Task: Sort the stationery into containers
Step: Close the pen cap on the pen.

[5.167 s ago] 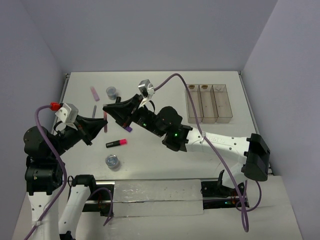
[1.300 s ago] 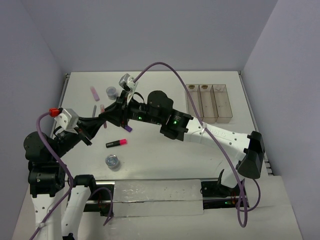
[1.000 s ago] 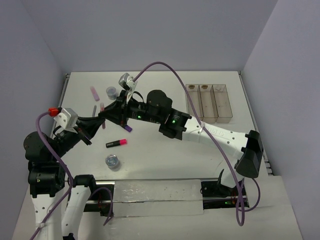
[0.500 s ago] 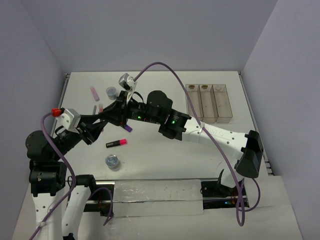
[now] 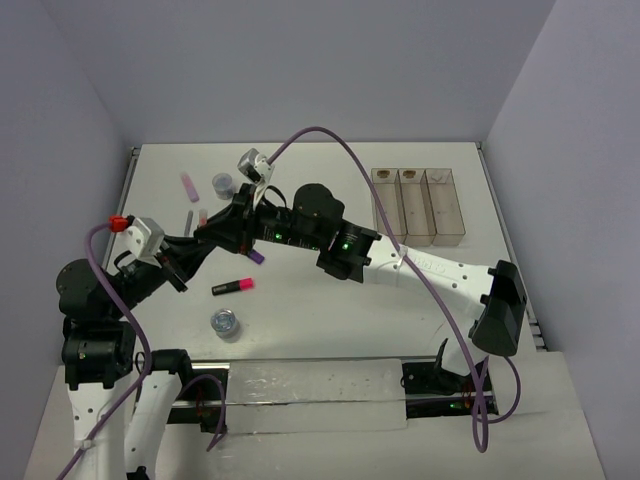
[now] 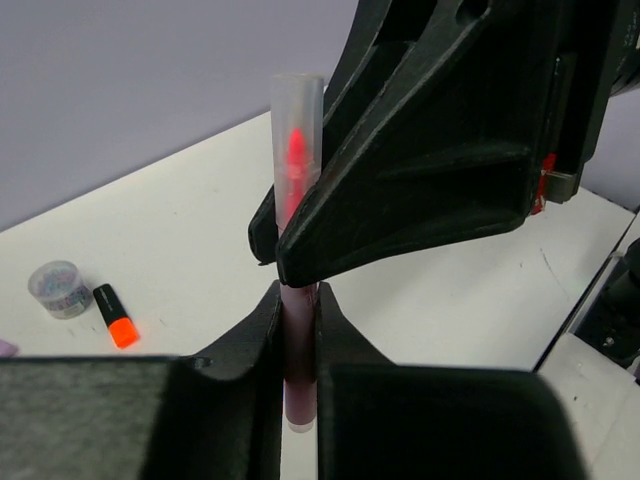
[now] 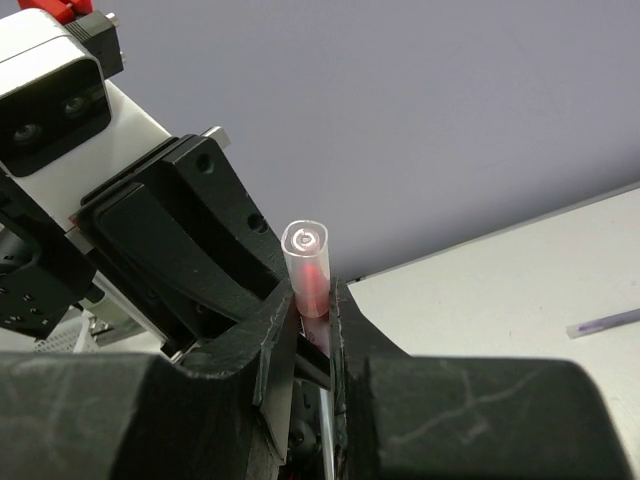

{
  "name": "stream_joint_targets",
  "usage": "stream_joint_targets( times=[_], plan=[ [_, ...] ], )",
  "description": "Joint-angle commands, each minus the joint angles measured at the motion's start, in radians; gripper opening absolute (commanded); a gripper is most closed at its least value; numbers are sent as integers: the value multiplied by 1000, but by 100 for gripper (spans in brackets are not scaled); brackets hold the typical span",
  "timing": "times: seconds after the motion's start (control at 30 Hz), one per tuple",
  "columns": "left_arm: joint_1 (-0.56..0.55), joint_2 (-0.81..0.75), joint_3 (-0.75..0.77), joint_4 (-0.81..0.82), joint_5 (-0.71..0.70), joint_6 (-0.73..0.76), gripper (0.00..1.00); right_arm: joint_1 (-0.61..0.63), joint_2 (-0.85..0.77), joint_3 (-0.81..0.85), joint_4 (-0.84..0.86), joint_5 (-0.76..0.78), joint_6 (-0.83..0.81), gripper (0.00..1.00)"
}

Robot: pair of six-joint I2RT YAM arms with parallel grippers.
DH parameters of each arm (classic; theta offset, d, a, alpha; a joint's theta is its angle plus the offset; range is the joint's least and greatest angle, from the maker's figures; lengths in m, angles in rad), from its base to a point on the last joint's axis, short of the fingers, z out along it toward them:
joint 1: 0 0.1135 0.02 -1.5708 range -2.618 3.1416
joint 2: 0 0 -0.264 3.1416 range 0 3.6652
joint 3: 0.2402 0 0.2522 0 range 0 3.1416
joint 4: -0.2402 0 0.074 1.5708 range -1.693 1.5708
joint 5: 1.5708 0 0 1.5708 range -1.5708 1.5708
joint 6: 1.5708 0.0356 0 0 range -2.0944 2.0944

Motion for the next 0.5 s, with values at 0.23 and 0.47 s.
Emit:
stream_joint_targets(
  times=[0.23,0.47],
  plan=[
    [6,-3,-1,73,-2,-99,0,16,-59,-1,23,-61,-39,73],
    [33,-13,-27,97,14,-169,0,16,-92,98,-88,35,-89,69]
  ],
)
